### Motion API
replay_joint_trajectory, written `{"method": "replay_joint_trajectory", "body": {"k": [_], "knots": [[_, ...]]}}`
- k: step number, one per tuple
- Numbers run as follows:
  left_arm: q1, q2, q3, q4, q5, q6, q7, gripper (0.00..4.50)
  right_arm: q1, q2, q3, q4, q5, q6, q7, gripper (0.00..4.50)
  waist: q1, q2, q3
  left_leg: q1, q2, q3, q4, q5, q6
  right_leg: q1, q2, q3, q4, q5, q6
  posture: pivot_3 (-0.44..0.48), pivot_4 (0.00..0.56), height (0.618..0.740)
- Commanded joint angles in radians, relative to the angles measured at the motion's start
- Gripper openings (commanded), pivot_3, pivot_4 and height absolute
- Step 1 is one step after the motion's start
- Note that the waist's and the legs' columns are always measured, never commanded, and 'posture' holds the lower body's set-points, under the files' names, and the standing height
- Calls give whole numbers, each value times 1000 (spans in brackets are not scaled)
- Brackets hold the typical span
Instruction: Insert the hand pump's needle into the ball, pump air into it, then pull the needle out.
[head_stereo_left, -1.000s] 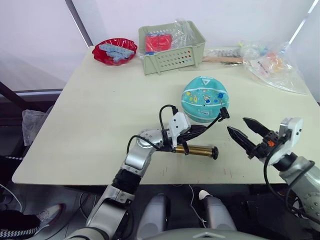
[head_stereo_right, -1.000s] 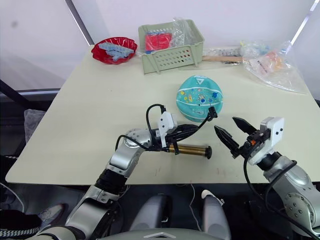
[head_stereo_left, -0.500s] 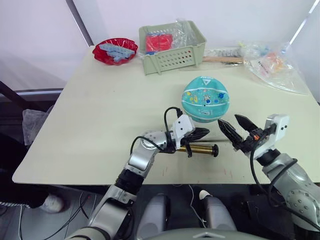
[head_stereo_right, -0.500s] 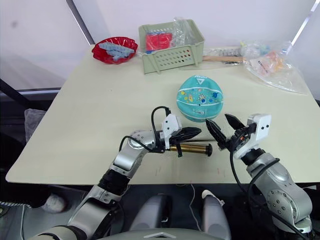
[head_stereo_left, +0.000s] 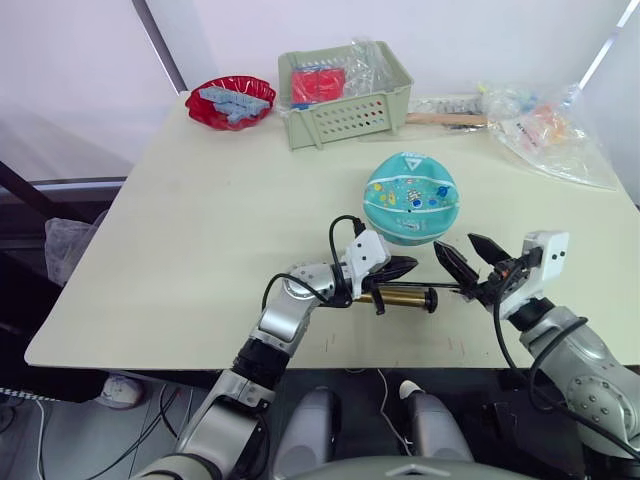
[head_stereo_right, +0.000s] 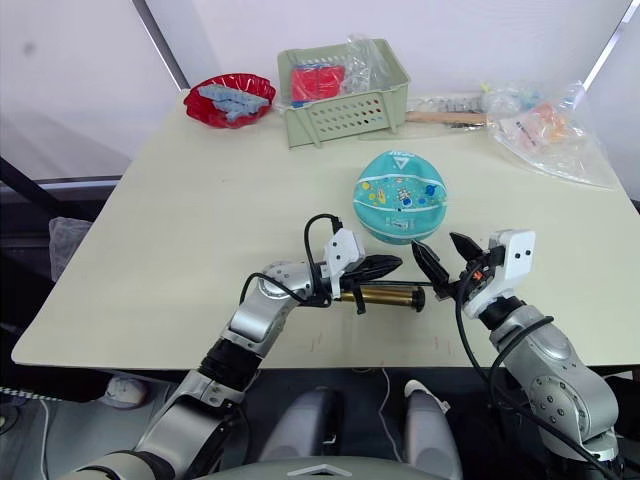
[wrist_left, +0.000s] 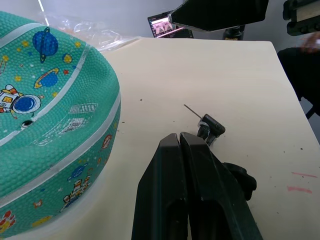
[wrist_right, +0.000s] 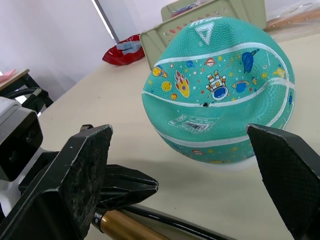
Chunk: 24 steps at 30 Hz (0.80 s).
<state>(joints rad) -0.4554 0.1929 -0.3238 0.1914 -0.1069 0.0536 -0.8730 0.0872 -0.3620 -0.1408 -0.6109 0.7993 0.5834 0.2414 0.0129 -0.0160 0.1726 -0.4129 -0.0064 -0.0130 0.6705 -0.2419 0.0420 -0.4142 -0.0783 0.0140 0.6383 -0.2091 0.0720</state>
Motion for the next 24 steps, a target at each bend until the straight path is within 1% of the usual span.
{"method": "replay_joint_trajectory", "body": {"k": [1, 5, 8, 11, 14, 16, 17, 18, 19, 21, 24], "knots": [[-12, 4, 0, -1, -4, 0, -15, 104, 33, -33, -49, -27, -9, -46, 65, 4500, 0, 0, 0, 0, 0, 0, 0, 0, 0, 0, 0, 0, 0, 0, 0, 0, 150, 737], [-25, 13, 11, 10, -20, 13, -37, 104, 80, -86, -103, -29, -6, -66, 139, 4500, -1, 0, 0, 0, 0, 0, 0, 0, 0, 0, 0, 0, 0, 0, 0, 0, 150, 737], [-29, 32, 4, 14, -33, 41, -81, 104, 146, -137, -126, -16, -57, -132, 245, 4500, 0, 0, 0, 0, 0, 0, 0, 0, 0, 0, 0, 0, 0, 0, 0, 0, 150, 737], [-42, 42, 5, 29, -34, 50, -106, 104, 198, -151, -154, 1, -68, -184, 317, 4500, -1, 0, 0, 0, 0, 1, 0, 0, 0, 0, 1, -1, 0, 0, 0, 0, 150, 737], [-67, 59, -5, 53, -21, 70, -139, 866, 249, -162, -184, 19, -99, -245, 381, 4500, -1, 0, 0, 0, 0, 1, 0, 0, 0, 0, 1, 0, 0, 0, 0, 0, 150, 737], [-87, 73, -17, 71, -9, 87, -166, 1731, 285, -154, -208, 33, -107, -317, 452, 4500, 0, 0, 0, 0, 0, 1, 1, 0, 0, 0, 1, 0, 0, -1, 0, 0, 150, 737], [-100, 77, -20, 83, -4, 90, -175, 2250, 306, -152, -221, 40, -112, -345, 478, 4500, 0, 0, 0, 0, 0, 1, 1, 0, 0, 0, 1, 0, 0, -1, 0, 0, 150, 737], [-117, 81, -24, 98, 4, 95, -183, 2627, 329, -153, -235, 45, -113, -369, 509, 4500, 0, 0, 0, 0, 0, 1, 1, 0, 0, 0, 1, 0, 0, -2, 0, 0, 150, 737], [-136, 85, -32, 116, 17, 90, -187, 3134, 350, -154, -251, 48, -109, -383, 531, 4500, 1, 0, 0, 0, 0, 1, 1, 0, 0, 0, 1, 0, 0, -2, 0, 0, 150, 737], [-166, 88, -44, 146, 36, 84, -196, 3988, 381, -159, -274, 58, -116, -409, 562, 4500, 1, 0, 0, 0, 0, 2, 1, 0, 0, 0, 1, 0, 0, -1, 0, 0, 150, 737], [-205, 90, -68, 187, 63, 82, -218, 3988, 416, -170, -304, 72, -126, -439, 602, 4500, 0, 0, 0, 0, 0, 1, 1, 0, 0, 0, 1, 0, 0, -2, 0, 0, 150, 737]]}}
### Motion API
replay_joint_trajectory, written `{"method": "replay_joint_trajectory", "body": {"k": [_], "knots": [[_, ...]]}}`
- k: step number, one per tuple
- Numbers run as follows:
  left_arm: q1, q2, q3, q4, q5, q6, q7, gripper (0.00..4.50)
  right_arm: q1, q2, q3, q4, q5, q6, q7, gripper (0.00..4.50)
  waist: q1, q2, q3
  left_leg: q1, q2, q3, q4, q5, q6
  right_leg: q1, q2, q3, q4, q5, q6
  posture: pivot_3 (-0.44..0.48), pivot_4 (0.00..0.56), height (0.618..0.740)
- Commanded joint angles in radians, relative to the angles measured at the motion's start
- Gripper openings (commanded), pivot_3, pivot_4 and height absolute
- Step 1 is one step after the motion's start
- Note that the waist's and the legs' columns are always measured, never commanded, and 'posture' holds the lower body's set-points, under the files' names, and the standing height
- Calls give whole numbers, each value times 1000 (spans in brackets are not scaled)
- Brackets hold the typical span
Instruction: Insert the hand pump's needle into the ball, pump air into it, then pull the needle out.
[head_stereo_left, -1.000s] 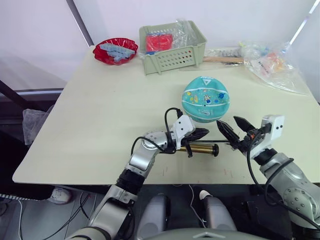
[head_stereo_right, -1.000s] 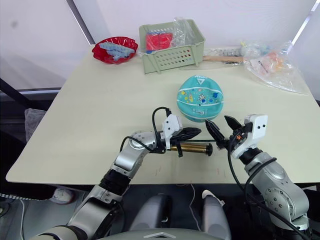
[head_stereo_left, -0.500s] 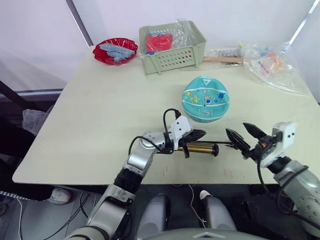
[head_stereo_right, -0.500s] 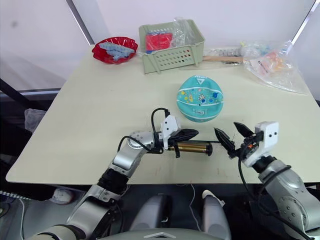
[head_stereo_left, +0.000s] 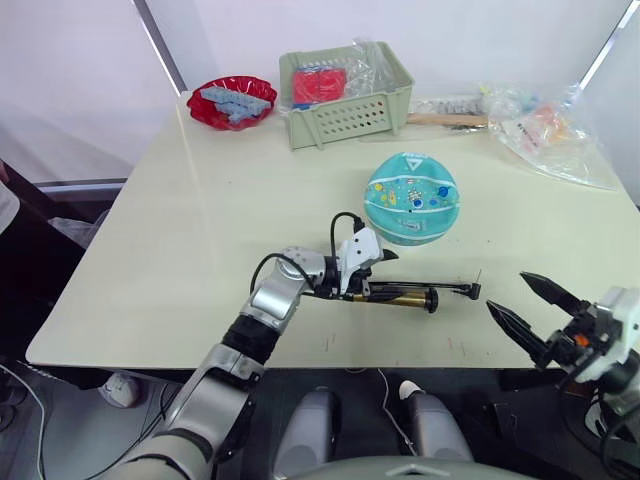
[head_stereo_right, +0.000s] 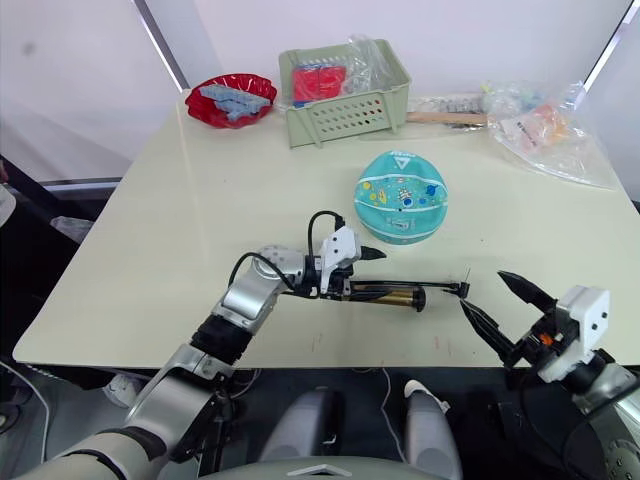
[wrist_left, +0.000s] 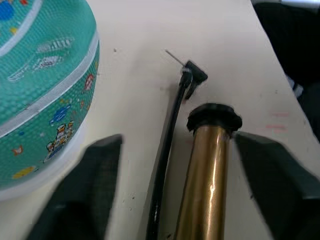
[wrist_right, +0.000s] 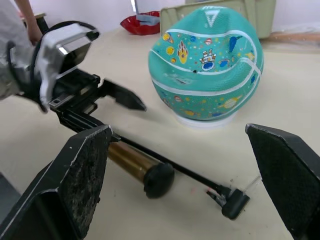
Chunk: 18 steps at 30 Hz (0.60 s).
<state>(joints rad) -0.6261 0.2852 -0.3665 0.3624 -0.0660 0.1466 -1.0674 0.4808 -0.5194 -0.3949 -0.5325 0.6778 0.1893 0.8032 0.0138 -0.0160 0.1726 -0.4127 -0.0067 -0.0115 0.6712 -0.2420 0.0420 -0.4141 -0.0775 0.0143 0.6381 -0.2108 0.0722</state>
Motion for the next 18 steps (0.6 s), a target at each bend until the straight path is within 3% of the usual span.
{"method": "replay_joint_trajectory", "body": {"k": [1, 16, 18], "knots": [[-47, -5, -31, 29, 31, -12, -30, 3988, 30, -14, -59, -2, -9, -56, 49, 4500, -1, 0, 0, 0, 0, 0, 0, 0, 0, 0, 0, 0, 0, 0, 0, 0, 150, 737], [-200, -93, -82, 254, 148, -16, -12, 3988, 61, -20, -106, 64, -28, -138, 131, 4500, 0, -1, 1, -1, 0, 0, 0, 0, 0, 0, 0, 0, 0, -1, 1, 0, 150, 737], [-204, -106, -76, 271, 151, -11, -6, 3461, 60, -18, -107, 68, -26, -142, 133, 4500, 0, -1, 1, -1, 0, 0, 0, 0, 0, 0, 0, 0, 0, 0, 1, 0, 150, 737]]}}
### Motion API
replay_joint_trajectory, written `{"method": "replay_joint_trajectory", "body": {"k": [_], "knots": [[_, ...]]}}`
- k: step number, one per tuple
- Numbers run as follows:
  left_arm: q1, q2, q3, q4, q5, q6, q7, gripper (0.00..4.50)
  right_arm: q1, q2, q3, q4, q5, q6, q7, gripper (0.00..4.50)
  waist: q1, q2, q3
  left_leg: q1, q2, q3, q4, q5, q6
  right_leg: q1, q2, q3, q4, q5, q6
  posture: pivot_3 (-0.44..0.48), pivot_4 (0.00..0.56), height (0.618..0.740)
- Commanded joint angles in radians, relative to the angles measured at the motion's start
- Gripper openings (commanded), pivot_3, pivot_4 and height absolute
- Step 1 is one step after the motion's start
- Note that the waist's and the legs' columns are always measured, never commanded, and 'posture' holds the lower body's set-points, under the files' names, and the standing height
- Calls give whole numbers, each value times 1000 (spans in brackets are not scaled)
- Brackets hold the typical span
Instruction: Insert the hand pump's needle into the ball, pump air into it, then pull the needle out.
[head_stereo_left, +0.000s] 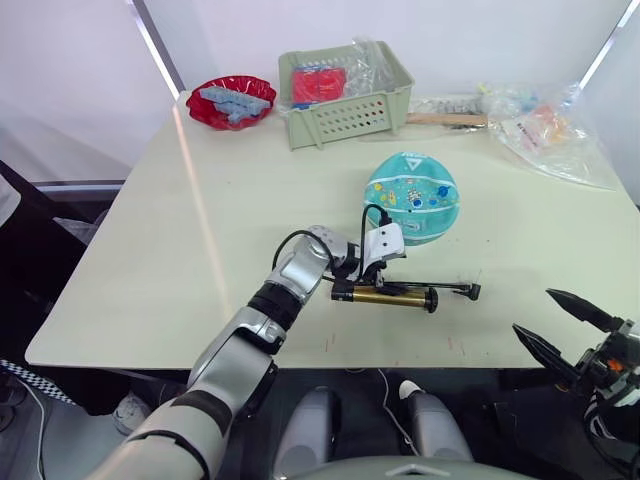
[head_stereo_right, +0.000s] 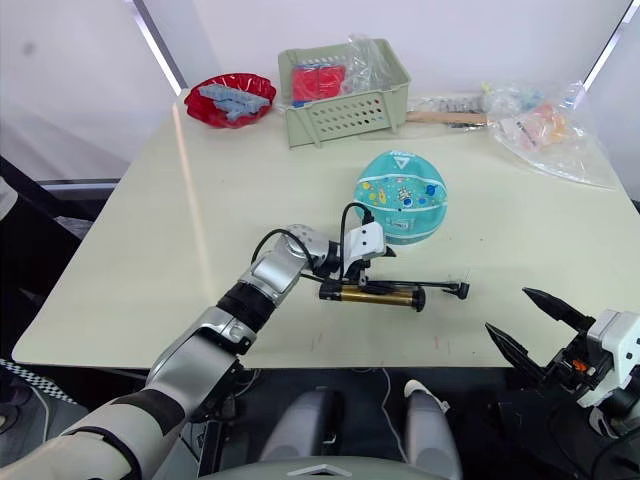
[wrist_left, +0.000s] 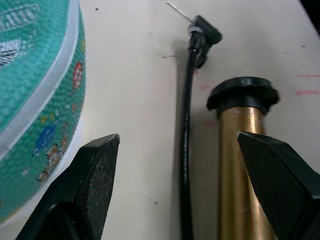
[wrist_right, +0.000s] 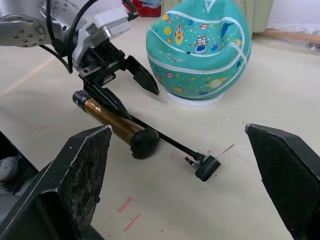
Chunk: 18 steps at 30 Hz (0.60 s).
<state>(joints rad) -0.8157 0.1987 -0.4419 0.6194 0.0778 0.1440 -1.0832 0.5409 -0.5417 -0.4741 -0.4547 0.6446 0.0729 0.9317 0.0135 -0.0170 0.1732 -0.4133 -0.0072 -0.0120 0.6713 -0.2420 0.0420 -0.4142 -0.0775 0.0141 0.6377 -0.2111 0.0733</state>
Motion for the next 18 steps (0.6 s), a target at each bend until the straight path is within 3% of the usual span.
{"method": "replay_joint_trajectory", "body": {"k": [1, 3, 18], "knots": [[-18, -25, 1, 23, 9, -10, 11, 3165, 0, 4, -29, -8, 8, -28, 6, 4500, 0, 0, 0, 0, 0, 0, 0, 0, 0, 0, 0, 0, 0, 0, 0, 0, 150, 737], [-23, -32, 1, 38, 15, -17, 13, 2190, 2, 5, -30, -5, 8, -33, 10, 4500, 1, 0, 0, 0, 0, 0, 0, 0, 0, 0, 0, 0, 0, 0, 0, 0, 150, 737], [-125, -121, -42, 222, 89, -83, -29, 2190, 12, 18, -32, 4, 9, -58, 17, 4500, 1, 0, 0, 0, -1, 0, 0, 0, 0, 0, 0, -1, 0, 0, 1, 0, 150, 737]]}}
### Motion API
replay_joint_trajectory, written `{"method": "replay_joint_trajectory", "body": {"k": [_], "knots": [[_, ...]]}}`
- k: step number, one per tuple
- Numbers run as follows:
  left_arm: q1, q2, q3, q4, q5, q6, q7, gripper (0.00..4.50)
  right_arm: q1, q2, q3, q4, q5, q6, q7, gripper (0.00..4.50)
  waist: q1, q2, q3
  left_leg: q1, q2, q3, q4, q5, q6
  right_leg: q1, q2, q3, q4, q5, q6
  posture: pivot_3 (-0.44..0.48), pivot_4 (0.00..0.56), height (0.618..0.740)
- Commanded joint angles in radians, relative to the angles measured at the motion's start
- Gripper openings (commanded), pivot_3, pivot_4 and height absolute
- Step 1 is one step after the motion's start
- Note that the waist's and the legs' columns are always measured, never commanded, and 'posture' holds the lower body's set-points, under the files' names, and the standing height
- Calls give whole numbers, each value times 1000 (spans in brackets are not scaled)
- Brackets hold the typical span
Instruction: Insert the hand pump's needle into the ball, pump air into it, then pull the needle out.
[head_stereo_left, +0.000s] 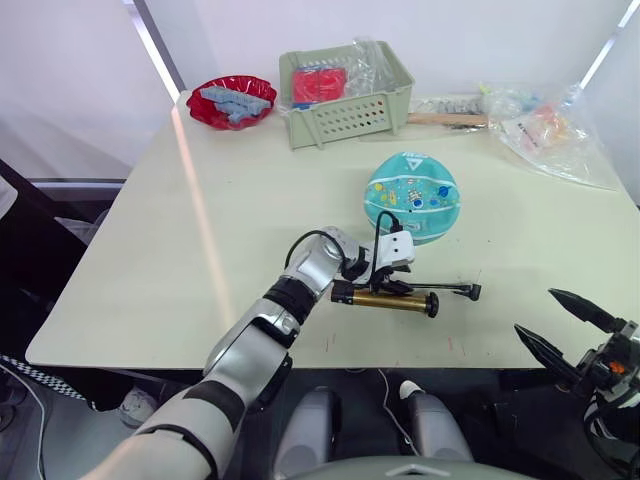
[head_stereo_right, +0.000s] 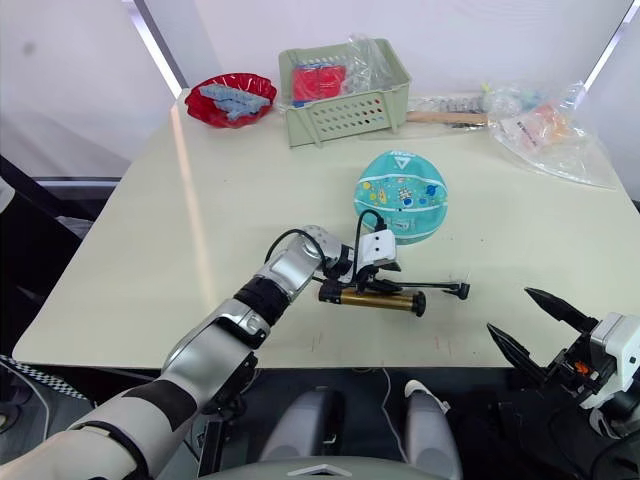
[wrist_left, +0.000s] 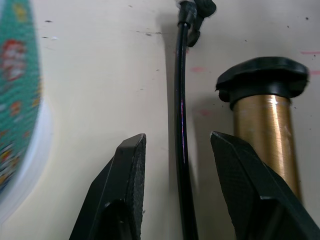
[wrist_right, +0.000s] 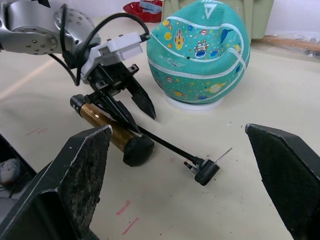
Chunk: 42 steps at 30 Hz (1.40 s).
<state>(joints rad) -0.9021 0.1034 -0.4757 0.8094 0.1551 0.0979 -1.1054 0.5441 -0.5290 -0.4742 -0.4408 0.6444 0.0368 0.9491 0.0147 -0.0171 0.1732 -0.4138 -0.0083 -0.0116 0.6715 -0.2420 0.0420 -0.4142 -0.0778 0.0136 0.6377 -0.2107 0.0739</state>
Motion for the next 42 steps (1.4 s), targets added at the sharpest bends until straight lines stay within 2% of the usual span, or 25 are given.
{"method": "replay_joint_trajectory", "body": {"k": [1, 12, 19, 20, 22, 23, 24, 26, 30, 35, 42], "knots": [[-47, -35, -9, 51, 17, -43, -7, 2190, 10, 6, -33, -9, 9, -23, -1, 4500, 0, 0, 0, 0, 0, 0, 0, 0, 0, 0, 0, 0, 0, 0, 0, 0, 150, 737], [-127, -155, -1, 265, 66, -76, 58, 2190, 43, 31, -43, -4, 10, -38, -1, 4500, 0, 0, 0, 0, -1, 0, 0, 0, 0, 0, 0, -1, 0, 0, 3, 0, 150, 737], [-128, -202, 9, 323, 89, -67, 84, 2190, 54, 32, -47, -15, 16, -34, -9, 4500, 1, 0, 0, 0, 0, 0, 0, 0, 0, 0, 0, -1, 0, 0, 3, 0, 150, 737], [-126, -204, 11, 326, 91, -66, 86, 1651, 55, 31, -49, -17, 18, -33, -10, 4500, 1, 0, 0, 0, -1, 0, 0, 0, 0, 0, 0, -1, 0, 0, 3, 0, 150, 737], [-121, -203, 11, 326, 96, -67, 83, 1038, 56, 30, -52, -20, 21, -30, -14, 4500, 1, 0, 0, 0, -1, 0, 0, 0, 0, 0, -1, 0, 0, 0, 3, 0, 150, 737], [-119, -203, 12, 325, 98, -68, 82, 383, 56, 29, -53, -21, 22, -30, -15, 4500, 1, 0, 0, 0, -1, 0, 0, 0, 0, 0, 0, -1, 0, 0, 3, 0, 150, 737], [-119, -203, 14, 325, 99, -67, 82, 121, 57, 28, -53, -22, 24, -29, -16, 4500, 1, 0, 0, 0, -1, 0, 0, 0, 0, 0, 0, -1, 0, 0, 3, 0, 150, 737], [-117, -203, 17, 321, 99, -66, 81, 39, 57, 27, -52, -25, 26, -27, -20, 4500, 0, 0, 0, 0, 0, 0, 0, 0, 0, 0, 0, -1, 0, 0, 3, 0, 150, 737], [-108, -201, 40, 287, 77, -64, 79, 39, 54, 33, -42, -33, 28, -21, -35, 4500, 0, 0, 0, 0, 0, 0, 0, 0, 0, 0, 0, -1, 0, 0, 3, 0, 150, 737], [-77, -197, 95, 181, 21, -40, 55, 39, 43, 59, -18, -78, 55, 37, -119, 4500, 0, 0, 0, 0, 0, -2, 0, 0, 0, 0, 0, -1, 0, 0, 3, 0, 150, 737], [42, -184, 150, -111, -75, 104, 35, 39, 1, 109, 40, -183, 130, 198, -331, 4500, 0, 1, 0, 0, 2, -2, 0, 0, 0, 0, -1, 0, 0, 1, -1, 0, 150, 737]]}}
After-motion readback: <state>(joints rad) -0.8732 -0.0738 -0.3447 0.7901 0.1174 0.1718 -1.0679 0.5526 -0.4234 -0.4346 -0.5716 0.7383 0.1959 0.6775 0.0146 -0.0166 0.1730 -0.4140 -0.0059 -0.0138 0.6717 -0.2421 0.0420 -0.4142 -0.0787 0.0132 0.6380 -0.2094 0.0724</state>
